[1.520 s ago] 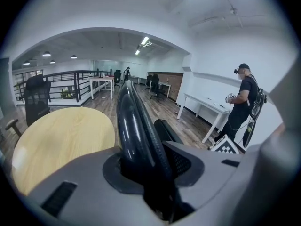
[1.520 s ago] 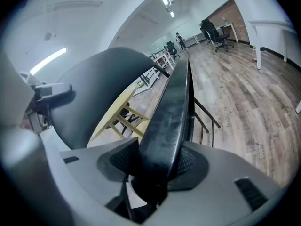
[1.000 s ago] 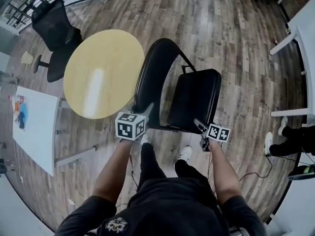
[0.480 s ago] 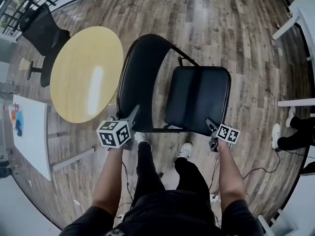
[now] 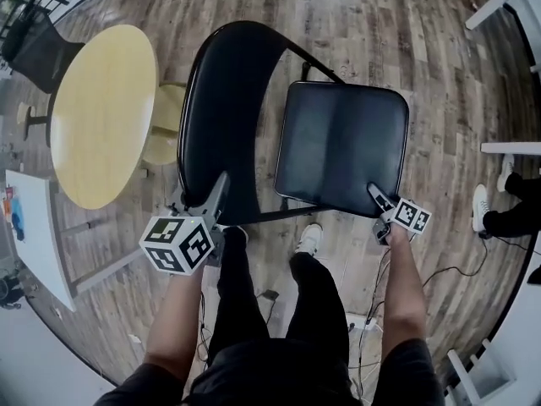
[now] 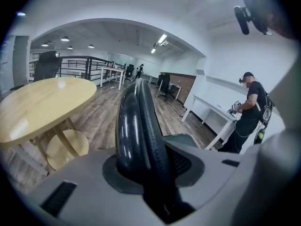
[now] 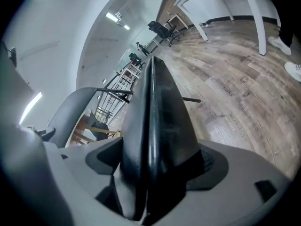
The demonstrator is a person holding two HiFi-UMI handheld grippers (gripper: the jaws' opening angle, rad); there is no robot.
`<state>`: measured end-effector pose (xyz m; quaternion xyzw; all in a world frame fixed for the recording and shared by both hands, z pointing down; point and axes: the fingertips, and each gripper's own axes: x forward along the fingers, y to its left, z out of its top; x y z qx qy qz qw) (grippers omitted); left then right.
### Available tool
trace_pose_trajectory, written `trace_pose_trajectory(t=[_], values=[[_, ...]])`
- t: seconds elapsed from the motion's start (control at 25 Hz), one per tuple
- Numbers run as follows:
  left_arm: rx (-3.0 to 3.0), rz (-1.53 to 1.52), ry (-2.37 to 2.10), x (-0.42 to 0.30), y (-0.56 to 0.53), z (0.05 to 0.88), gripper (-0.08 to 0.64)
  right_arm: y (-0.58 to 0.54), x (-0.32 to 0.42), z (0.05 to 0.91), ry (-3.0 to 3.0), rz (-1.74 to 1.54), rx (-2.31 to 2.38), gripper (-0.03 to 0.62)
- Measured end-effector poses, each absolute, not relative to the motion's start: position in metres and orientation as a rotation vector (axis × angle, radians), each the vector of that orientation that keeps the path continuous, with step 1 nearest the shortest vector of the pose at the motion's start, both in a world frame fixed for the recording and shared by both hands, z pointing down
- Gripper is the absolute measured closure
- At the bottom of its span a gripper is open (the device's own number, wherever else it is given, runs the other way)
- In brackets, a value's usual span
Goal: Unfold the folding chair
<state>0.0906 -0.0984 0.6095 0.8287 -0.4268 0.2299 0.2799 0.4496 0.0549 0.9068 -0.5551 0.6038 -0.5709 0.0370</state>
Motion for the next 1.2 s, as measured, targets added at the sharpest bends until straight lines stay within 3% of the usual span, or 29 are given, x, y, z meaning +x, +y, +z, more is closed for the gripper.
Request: trace_pose_trajectory(t=[0.44, 0.8, 0.92, 1.12, 1.2], values=[[2.242, 0.594, -1.099, 0.165, -0.071, 0.636, 0.476, 0.089, 0.512, 0.985, 1.767, -1.803, -1.621, 0.202], [2.244, 0.617, -1.091, 0.184, -0.068, 0.652, 0.48, 0.089, 0.516, 1.001, 1.714, -1.704, -1.405, 0.202], [2.303, 0.64, -1.097, 0.186, -0.065, 0.652, 0.442, 0.084, 0.511, 0.994, 1.694, -1.678, -1.322, 0.202], [2.328, 0.607, -1.12, 0.165, -0.05, 0.63, 0.323, 0.119, 0.541, 1.008, 1.739, -1.784, -1.622, 0.201], [2.32, 0.586, -1.139, 0.153, -0.042, 0.616, 0.314, 0.135, 0.555, 1.0, 1.718, -1.777, -1.671, 0.201]])
